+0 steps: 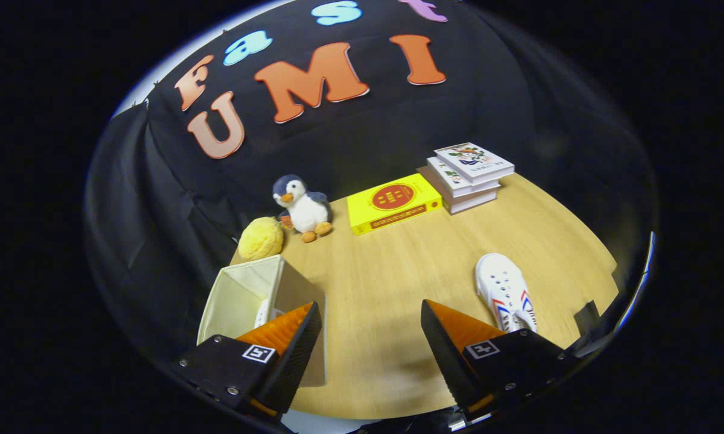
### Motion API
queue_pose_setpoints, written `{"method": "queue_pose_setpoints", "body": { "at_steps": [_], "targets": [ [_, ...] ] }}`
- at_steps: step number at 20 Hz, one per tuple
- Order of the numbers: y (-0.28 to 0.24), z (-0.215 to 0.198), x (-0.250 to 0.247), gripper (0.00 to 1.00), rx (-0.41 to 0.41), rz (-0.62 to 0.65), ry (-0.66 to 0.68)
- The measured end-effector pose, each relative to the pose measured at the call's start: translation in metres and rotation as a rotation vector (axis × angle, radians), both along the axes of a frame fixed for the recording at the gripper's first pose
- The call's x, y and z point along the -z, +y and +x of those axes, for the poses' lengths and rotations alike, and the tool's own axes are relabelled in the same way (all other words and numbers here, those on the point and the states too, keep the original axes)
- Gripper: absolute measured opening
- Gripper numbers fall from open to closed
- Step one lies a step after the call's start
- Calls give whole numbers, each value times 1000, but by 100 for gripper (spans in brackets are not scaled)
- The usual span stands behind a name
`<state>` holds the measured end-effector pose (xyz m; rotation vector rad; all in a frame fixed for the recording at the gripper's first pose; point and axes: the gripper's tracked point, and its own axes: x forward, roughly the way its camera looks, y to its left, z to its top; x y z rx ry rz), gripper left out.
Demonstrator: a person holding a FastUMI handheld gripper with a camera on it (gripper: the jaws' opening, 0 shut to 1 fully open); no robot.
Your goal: Open the storage box then place both shoes into the box .Put the left shoe in first, then the right shoe, with the right side of both shoes facing outward in a uniform manner.
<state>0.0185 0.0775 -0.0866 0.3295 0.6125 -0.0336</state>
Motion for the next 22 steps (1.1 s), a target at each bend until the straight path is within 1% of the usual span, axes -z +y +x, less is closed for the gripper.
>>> {"method": "queue_pose_setpoints", "body": {
  "at_steps": [3, 6, 9, 13, 16, 20, 21, 22],
  "targets": [
    [-63, -6, 10, 98, 56, -29, 13],
    [-110, -9, 24, 98, 72, -60, 16],
    [-147, -12, 49, 99, 81, -74, 45],
    [-172, -15, 95, 99, 83, -51, 119],
    [-172, -12, 127, 97, 38, -66, 173],
    [-166, -14, 160, 87, -48, -129, 252],
    [-168, -11, 167, 83, -57, -137, 268],
    [-169, -11, 172, 80, -60, -141, 280]
  ]
}}
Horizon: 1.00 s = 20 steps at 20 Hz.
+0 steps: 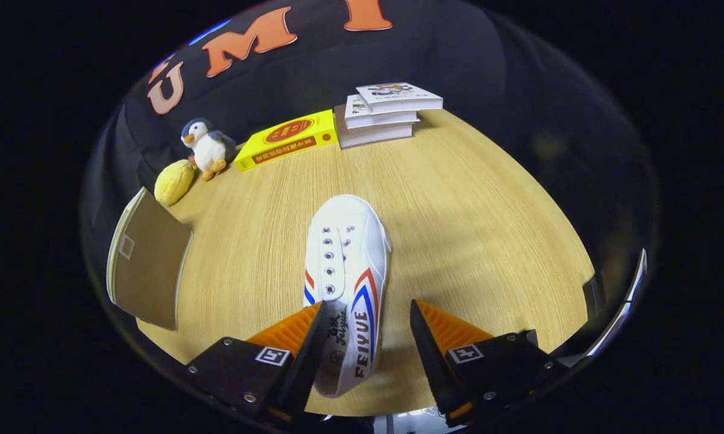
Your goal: Open the storage box then place both shoes into the box .Put the left shoe in first, then the right shoe, with the right side of both shoes facing outward in a uniform manner.
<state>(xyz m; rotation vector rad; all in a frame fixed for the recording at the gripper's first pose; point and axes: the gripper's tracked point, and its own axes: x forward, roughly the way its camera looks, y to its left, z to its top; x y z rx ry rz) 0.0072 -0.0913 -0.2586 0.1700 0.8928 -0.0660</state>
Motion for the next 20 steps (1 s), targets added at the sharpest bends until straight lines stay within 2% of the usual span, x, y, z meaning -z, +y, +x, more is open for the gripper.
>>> {"method": "queue_pose_setpoints", "body": {
  "at_steps": [4, 8, 12, 13, 15, 20],
  "targets": [
    [1, 7, 14, 64, -8, 15, 35],
    [9, 9, 13, 35, -56, 31, 2],
    [4, 10, 13, 28, -42, 59, -39],
    [4, 6, 12, 17, -23, 68, -51],
    [4, 7, 9, 1, 12, 112, -64],
    [23, 12, -30, 0, 62, 238, -128]
  ]
}}
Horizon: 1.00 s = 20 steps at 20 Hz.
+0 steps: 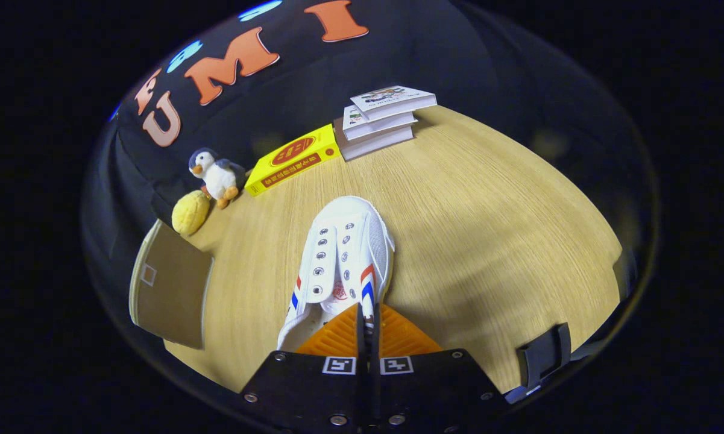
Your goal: Open the storage box then place both shoes into the box .Put the left shoe in first, then the right shoe, with the right side of both shoes facing outward in a uniform manner.
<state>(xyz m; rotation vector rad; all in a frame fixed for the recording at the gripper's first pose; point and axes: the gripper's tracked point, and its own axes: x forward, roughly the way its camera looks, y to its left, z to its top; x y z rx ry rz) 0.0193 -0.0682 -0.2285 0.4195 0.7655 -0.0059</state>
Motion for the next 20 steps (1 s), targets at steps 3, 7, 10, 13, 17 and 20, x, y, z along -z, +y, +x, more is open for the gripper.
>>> {"method": "queue_pose_setpoints", "body": {
  "at_steps": [3, 7, 10, 13, 17, 20],
  "targets": [
    [28, 4, -39, 0, -10, 16, -42],
    [87, 16, -95, 0, -60, 16, -106],
    [152, 15, -128, 0, -115, 33, -141],
    [217, 15, -158, 0, -167, 64, -174],
    [294, 10, -180, 0, -219, 88, -194],
    [337, 8, -179, 0, -241, 80, -193]
  ]
}}
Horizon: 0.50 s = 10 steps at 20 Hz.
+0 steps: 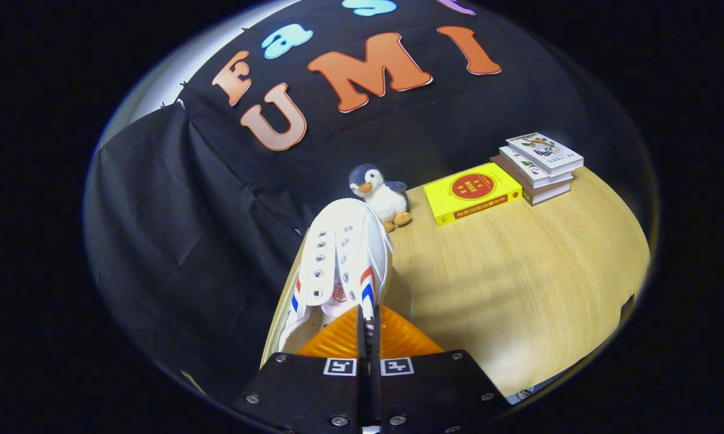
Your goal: Open the storage box then place both shoes into the box .Put the left shoe in first, then the right shoe, with the right side of both shoes facing outward in a uniform manner.
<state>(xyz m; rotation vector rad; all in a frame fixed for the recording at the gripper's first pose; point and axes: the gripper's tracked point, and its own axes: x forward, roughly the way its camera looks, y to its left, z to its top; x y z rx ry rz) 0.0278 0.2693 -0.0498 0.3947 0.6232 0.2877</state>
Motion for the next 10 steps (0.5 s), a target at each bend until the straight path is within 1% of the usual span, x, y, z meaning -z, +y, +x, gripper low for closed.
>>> {"method": "queue_pose_setpoints", "body": {
  "at_steps": [4, 10],
  "targets": [
    [35, -4, 21, 0, 2, -59, 30],
    [47, 2, 68, 0, 31, -255, 84]
  ]
}}
